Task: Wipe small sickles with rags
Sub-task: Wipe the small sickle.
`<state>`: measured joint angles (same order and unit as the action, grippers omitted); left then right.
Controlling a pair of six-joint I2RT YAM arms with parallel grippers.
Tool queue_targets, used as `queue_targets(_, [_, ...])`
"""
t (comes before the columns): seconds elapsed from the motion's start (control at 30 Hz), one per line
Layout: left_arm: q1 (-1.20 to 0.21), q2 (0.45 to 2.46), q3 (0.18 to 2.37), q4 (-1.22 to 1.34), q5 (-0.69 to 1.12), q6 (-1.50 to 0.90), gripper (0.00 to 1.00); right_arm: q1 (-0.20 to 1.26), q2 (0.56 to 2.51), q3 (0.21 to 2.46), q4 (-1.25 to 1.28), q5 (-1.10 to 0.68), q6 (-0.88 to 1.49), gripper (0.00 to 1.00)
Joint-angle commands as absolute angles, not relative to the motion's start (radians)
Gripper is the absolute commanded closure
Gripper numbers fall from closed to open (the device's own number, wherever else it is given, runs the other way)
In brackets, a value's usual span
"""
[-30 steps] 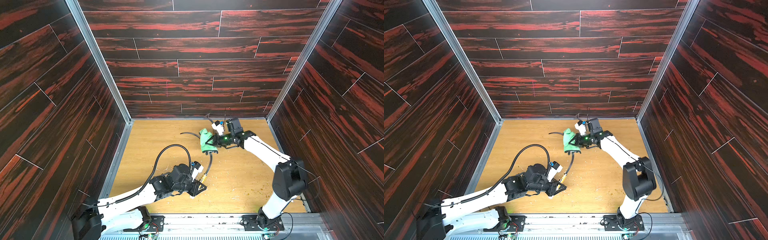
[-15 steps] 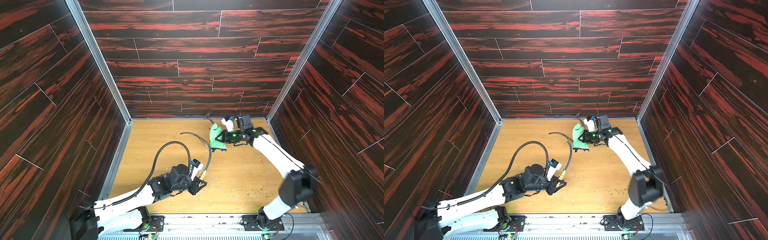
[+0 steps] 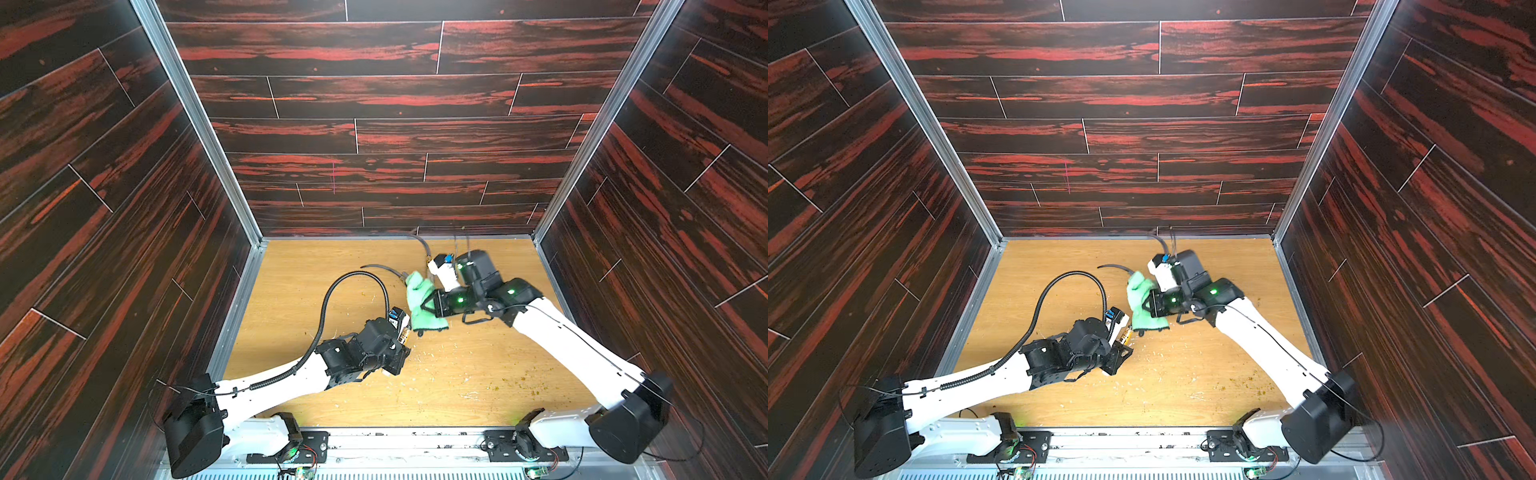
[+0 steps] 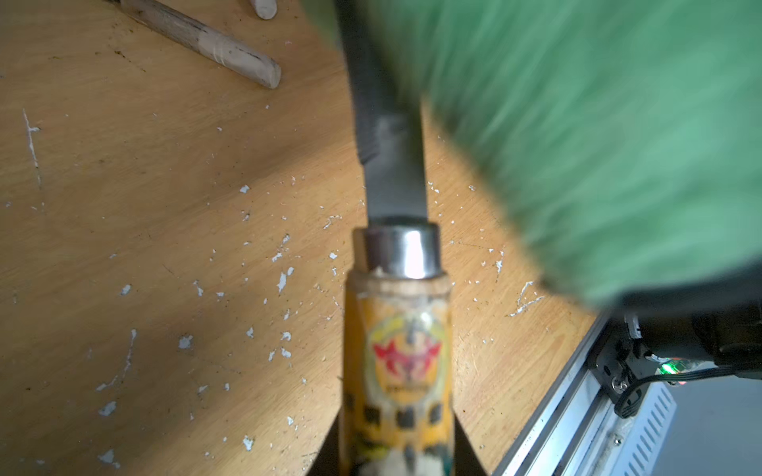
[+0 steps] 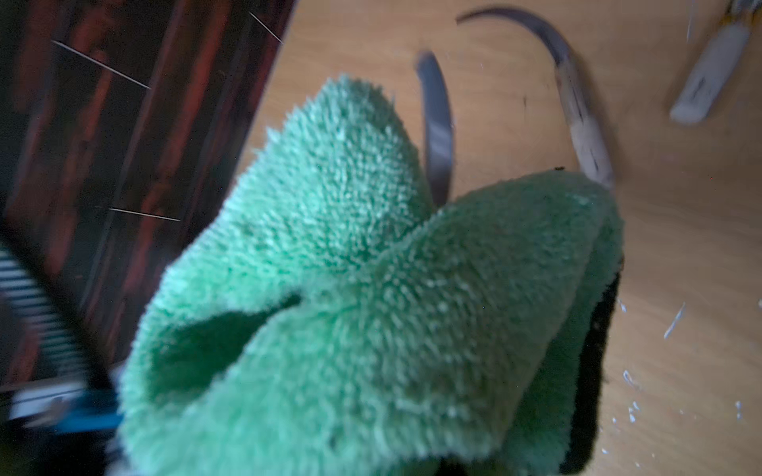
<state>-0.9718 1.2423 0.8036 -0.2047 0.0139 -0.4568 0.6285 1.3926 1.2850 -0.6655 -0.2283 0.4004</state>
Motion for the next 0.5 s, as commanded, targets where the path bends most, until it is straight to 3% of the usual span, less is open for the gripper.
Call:
queue_targets(0.0, [-0.974, 1.214, 0.801, -0.154, -0.003, -0.461, 1.00, 0.638, 1.433, 1.274, -0.631, -0.195, 0.448, 1.00])
queue_targets(0.47, [-0.976, 1.228, 0.805, -0.107, -0.024, -0.472, 1.00, 0.706, 1.483, 1.262, -0.616, -0.175, 0.474, 1.00])
